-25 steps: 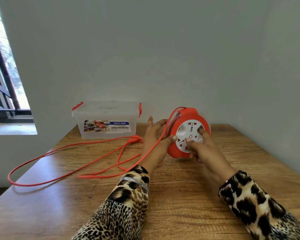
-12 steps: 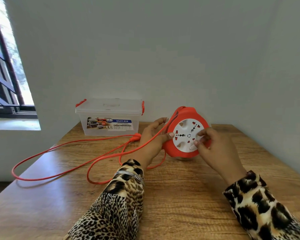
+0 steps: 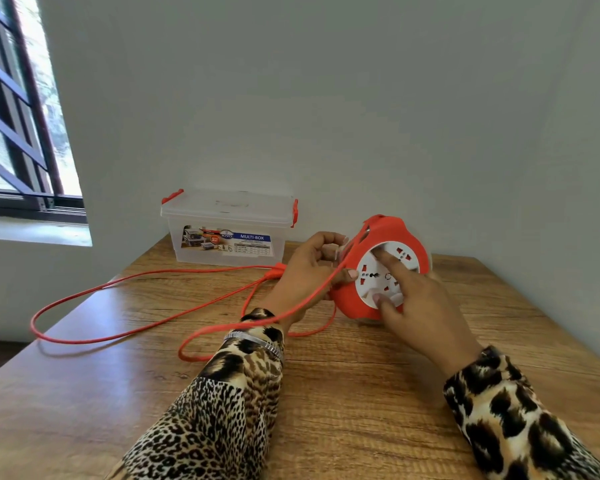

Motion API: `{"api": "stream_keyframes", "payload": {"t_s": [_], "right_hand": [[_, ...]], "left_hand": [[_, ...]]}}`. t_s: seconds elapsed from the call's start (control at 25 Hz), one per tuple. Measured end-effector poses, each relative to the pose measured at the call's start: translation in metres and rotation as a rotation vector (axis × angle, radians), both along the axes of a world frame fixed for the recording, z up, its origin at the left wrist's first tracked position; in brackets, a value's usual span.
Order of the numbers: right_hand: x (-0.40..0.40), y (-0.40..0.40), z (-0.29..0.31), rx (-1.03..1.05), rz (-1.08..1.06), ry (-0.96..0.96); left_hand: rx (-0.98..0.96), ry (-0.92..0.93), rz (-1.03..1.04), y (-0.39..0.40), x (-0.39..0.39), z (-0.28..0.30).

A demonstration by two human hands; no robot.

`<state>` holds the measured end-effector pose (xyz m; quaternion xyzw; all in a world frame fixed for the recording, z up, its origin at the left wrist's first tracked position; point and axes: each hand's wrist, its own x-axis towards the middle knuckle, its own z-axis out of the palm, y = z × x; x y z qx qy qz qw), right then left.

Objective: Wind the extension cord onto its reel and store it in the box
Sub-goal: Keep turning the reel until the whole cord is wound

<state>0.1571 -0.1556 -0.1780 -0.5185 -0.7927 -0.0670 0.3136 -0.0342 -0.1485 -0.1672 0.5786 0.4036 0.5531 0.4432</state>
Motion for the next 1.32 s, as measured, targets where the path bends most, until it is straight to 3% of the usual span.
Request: {"api": "stream_keyframes", "payload": {"t_s": [0.16, 0.32, 0.4, 0.48, 0.52, 0.6, 0.76, 0.88, 1.0, 1.16, 1.32], "right_hand": [[-0.001, -0.003, -0.004, 0.191, -0.146, -0.038], [-0.001, -0.002, -0.005, 0.067, -0.217, 0.163], [0.0, 0.005, -0.006, -0.14, -0.19, 0.511], [0.003, 0.009, -0.001, -0.416, -0.105, 1.044], [0.006, 0.01, 0.001, -0.516, -0.08, 1.192], [0.01, 0.011, 0.003, -0.607, -0.038, 1.232], [0.004, 0.008, -0.001, -0.524, -0.063, 0.894], [0.007, 0.0, 0.001, -0.204, -0.085, 0.564], [0.009, -0.005, 0.005, 0.098, 0.054, 0.178], [-0.005, -0.009, 0.008, 0.118, 0.151, -0.289], [-0.012, -0.004, 0.007, 0.083, 0.112, -0.45]], "left_hand": [[-0.006, 0.028, 0.049, -0.006, 0.014, -0.005], [-0.052, -0.099, 0.074, -0.004, 0.029, -0.015], [-0.074, -0.112, 0.078, -0.005, 0.043, -0.023], [-0.075, -0.075, 0.093, -0.008, 0.059, -0.033], [-0.064, -0.051, 0.11, -0.009, 0.065, -0.036], [-0.039, -0.019, 0.133, -0.007, 0.069, -0.036], [-0.083, -0.093, 0.145, -0.002, 0.046, -0.025], [-0.083, -0.126, 0.141, 0.001, 0.017, -0.017], [-0.072, -0.154, 0.164, 0.004, -0.001, -0.009], [-0.081, -0.162, 0.124, 0.004, -0.008, -0.007], [-0.054, -0.125, 0.083, 0.0, -0.006, -0.002]]}}
